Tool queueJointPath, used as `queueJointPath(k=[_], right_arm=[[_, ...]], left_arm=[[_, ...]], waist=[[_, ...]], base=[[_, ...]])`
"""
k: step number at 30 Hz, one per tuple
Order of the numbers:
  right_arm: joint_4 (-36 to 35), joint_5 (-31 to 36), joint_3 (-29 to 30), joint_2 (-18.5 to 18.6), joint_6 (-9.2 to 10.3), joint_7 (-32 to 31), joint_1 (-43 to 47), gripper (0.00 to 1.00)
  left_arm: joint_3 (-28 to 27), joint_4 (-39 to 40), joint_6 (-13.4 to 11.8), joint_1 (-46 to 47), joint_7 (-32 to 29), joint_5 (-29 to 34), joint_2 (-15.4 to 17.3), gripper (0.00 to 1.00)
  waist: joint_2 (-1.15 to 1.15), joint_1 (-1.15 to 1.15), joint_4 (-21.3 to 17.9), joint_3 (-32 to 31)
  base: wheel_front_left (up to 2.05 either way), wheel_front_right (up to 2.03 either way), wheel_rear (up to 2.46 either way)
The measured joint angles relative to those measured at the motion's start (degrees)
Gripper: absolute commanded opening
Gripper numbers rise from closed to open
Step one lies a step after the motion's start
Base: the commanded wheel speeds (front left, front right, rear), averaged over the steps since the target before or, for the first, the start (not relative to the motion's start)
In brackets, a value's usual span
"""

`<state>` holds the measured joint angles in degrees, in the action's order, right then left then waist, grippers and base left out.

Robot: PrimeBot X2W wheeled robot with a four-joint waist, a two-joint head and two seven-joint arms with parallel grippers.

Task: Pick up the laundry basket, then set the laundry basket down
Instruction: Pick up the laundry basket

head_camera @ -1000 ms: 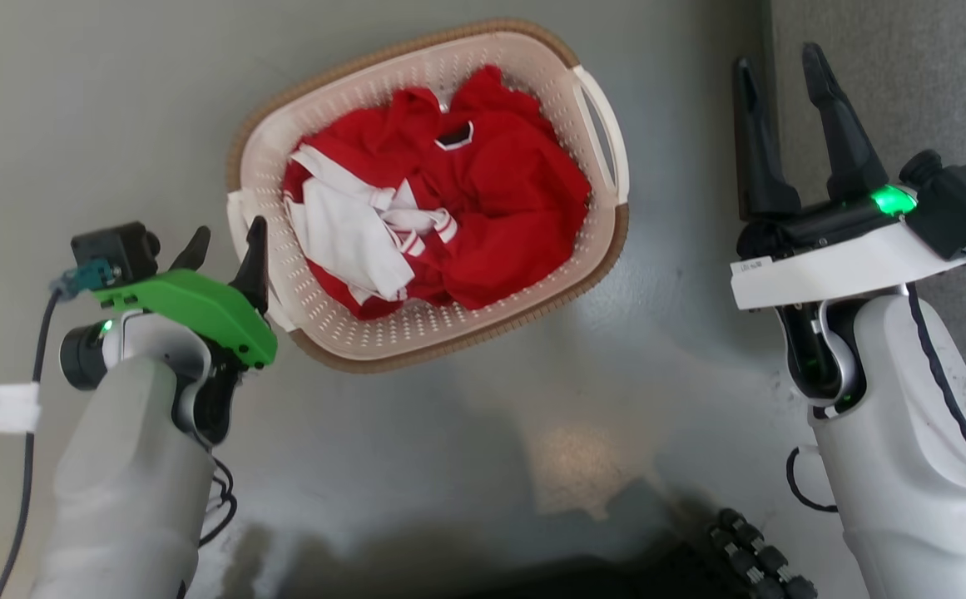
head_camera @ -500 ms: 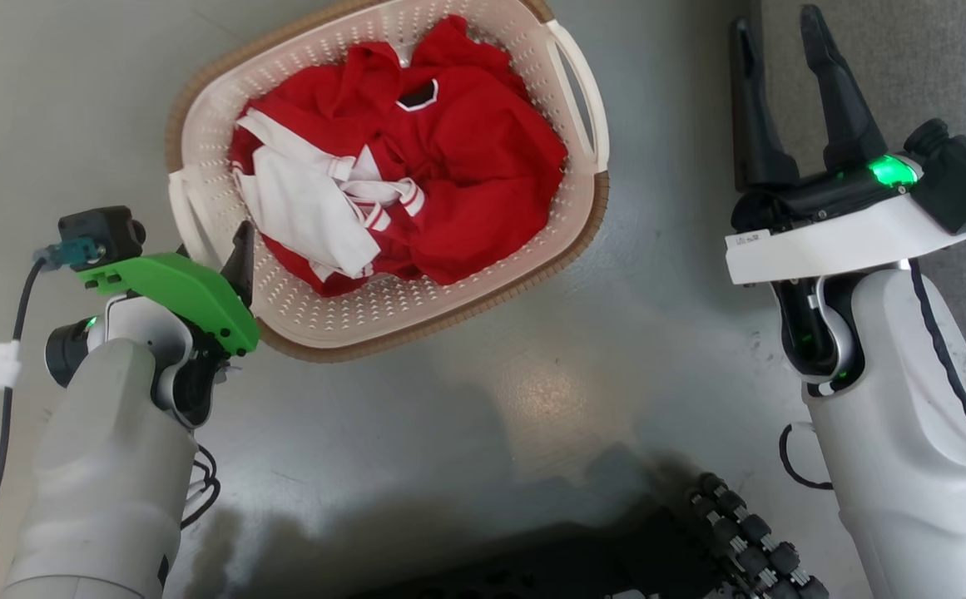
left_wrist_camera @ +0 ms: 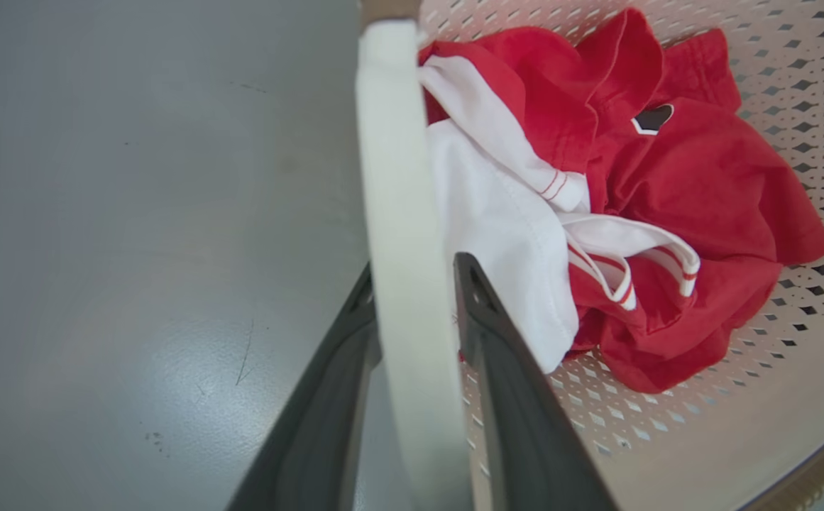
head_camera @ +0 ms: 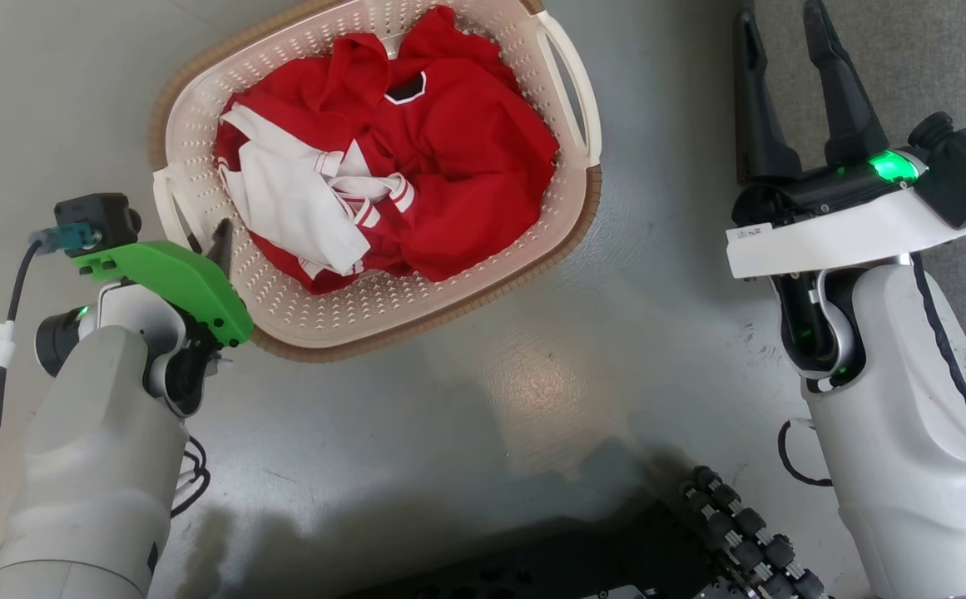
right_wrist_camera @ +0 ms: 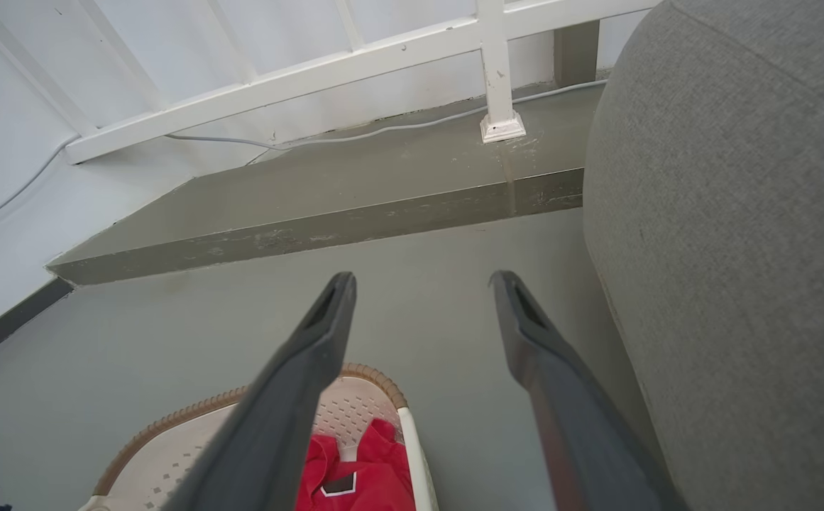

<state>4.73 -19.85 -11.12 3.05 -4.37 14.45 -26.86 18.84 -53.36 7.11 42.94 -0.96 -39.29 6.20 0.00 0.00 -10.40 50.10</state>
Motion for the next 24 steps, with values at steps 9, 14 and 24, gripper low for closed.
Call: queueJointPath(k=[9, 14, 24], right_arm=[[0.54, -0.89, -0.11, 0.00, 0.02, 0.14, -0.34, 1.00], [0.77, -0.92, -0.14, 0.00, 0.42, 0.14, -0.42, 1.00], [0.97, -1.33, -0.33, 0.00, 0.42, 0.14, -0.44, 1.00]], left_arm=[[4.02, -0.90, -0.10, 0.37, 0.22, -0.79, 0.60, 0.00], [6.26, -1.21, -0.10, 0.51, 1.05, -0.01, 2.11, 0.00], [8.56, -2.81, -0.10, 1.10, 1.10, 0.79, 2.94, 0.00]], waist=[[0.00, 0.00, -0.05, -0.61], [0.00, 0.00, -0.09, -1.59], [0.00, 0.00, -0.01, -2.57]], base=[[0.00, 0.00, 0.00], [0.00, 0.00, 0.00], [0.00, 0.00, 0.00]])
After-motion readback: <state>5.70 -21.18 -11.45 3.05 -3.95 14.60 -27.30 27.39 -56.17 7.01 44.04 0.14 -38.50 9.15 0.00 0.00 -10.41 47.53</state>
